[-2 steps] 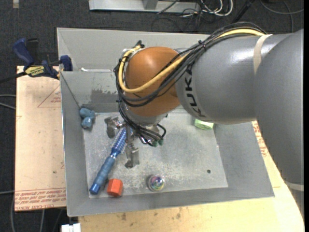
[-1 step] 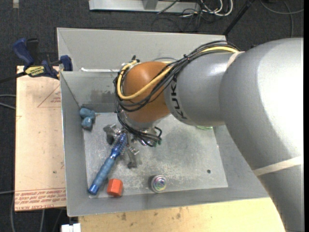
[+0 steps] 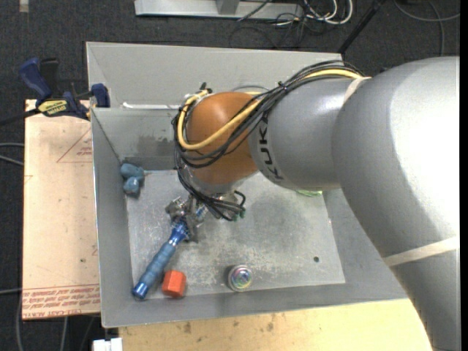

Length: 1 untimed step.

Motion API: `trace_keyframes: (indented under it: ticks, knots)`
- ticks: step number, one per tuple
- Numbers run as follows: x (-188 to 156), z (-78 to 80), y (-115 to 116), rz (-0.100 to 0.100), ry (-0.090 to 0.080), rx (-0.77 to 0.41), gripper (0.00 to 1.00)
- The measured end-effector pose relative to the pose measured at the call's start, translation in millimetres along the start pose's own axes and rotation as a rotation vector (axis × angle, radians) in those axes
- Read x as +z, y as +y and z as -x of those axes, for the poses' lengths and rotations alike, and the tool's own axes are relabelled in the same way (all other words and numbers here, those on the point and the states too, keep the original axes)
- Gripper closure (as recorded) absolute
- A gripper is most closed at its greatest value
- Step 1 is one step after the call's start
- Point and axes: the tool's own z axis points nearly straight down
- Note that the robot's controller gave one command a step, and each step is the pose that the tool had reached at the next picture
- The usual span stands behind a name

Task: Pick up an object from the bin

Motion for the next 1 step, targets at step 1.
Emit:
trace_keyframes:
  ticks: [1]
  knots:
    - [-162.6,-23.7,0.3,-0.002,-0.011,0.070,1.00]
